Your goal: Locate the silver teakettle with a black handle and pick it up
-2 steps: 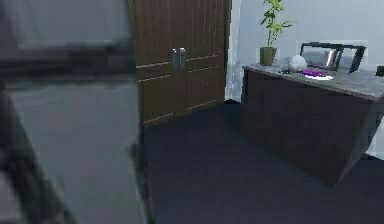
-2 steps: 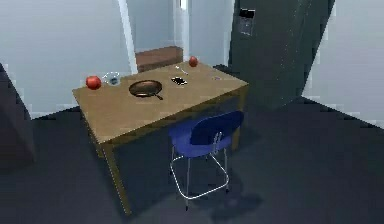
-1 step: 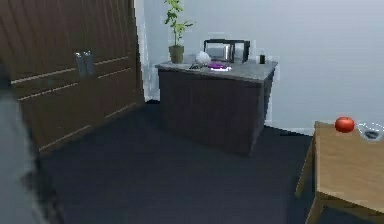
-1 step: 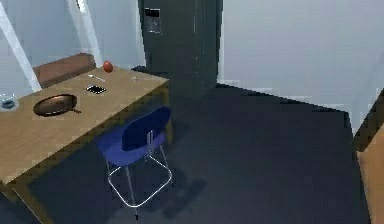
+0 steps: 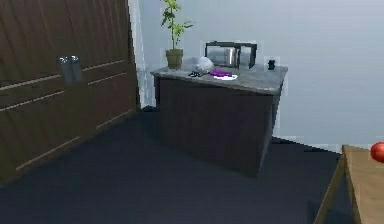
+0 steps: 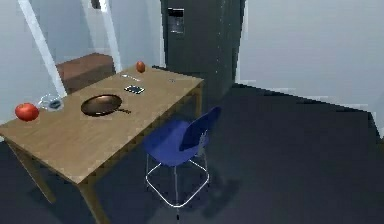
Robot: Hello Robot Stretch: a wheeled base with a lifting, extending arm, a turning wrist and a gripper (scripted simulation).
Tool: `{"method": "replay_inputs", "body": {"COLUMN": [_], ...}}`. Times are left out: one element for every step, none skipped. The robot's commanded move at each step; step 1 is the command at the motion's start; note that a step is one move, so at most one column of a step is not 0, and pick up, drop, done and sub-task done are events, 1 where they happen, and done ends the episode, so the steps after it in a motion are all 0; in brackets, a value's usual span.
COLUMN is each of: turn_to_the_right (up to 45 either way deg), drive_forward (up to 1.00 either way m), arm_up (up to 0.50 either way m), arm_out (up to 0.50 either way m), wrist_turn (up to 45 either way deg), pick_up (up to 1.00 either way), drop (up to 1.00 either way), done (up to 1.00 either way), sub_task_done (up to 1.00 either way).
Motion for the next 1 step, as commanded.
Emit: {"method": "replay_inputs", "body": {"turn_to_the_right": [6.0], "drive_forward": [0.0], "arm_up": [0.0], "arm_out": [0.0], "wrist_turn": [0.0], "pick_up": [0.0], "drop": [0.0], "done": [0.0], "sub_task_done": [0.0]}}
